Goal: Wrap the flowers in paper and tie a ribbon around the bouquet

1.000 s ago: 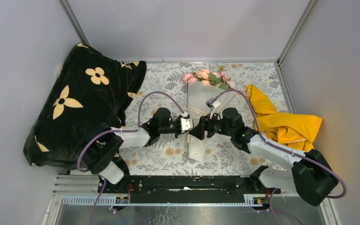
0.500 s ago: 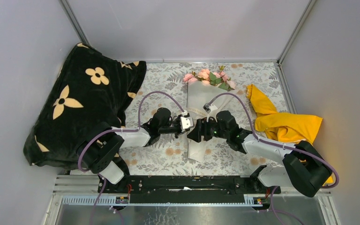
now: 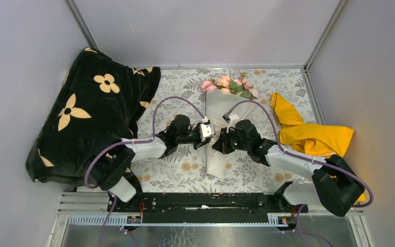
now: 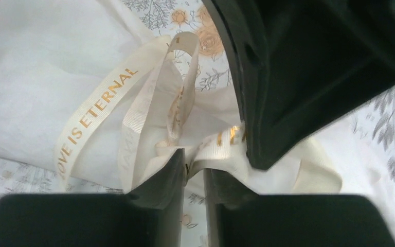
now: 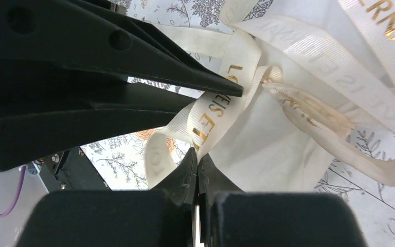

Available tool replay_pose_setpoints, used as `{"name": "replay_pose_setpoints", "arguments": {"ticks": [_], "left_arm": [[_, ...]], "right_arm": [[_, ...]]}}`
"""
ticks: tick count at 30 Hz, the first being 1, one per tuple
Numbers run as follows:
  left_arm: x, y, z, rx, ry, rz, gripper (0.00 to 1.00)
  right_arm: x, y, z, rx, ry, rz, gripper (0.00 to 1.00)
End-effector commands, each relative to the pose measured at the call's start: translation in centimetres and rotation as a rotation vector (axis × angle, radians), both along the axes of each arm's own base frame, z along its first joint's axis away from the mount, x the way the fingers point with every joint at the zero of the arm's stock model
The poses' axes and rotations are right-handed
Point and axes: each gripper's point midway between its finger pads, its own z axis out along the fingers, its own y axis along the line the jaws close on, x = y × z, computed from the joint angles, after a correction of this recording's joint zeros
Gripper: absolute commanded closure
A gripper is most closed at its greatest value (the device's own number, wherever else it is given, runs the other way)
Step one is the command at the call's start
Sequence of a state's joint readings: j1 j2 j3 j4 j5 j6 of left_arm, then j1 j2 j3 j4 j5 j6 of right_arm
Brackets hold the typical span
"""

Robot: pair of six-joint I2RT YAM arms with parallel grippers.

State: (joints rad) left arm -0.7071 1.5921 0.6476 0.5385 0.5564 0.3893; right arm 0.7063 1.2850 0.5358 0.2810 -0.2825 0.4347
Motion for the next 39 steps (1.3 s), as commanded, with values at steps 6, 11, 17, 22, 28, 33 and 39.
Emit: {"name": "replay_pose_setpoints", "arguments": {"ticks": [6,11,17,22,28,33,39], "left_arm": [[-1.9,3.4,2.3,0.142,0.119,-0.173,0.26],[2.9,7.5,-0.4,0.327,-0.017,-0.106,0.35],[5.9,7.4,-2.7,0.382,-0.156,-0.1,0.32],[7.4,7.1,-3.9,0.407,-0.201,-0.105,0.48],[5.7,7.4,-5.8,0.466,-0.223,-0.231,0.54],[6.0,6.8,-6.6,0.501,-0.285,-0.222,0.55],[5.2,6.8,-5.6,0.493,-0.314,-0.237,1.0]], "right_arm": [[0.9,-0.5,2.8,-0.047,-0.068,-0.003,1.0],[1.3,0.0,3.1,-0.036,-0.072,0.008,1.0],[1.6,-0.1,3.3,-0.052,-0.082,0.004,1.0],[1.6,-0.4,3.2,-0.063,-0.086,0.0,1.0],[1.7,-0.6,2.9,-0.071,-0.084,0.0,1.0],[2.1,-0.6,2.9,-0.071,-0.079,0.002,1.0],[3.1,-1.0,3.4,-0.068,-0.075,-0.024,1.0]]}}
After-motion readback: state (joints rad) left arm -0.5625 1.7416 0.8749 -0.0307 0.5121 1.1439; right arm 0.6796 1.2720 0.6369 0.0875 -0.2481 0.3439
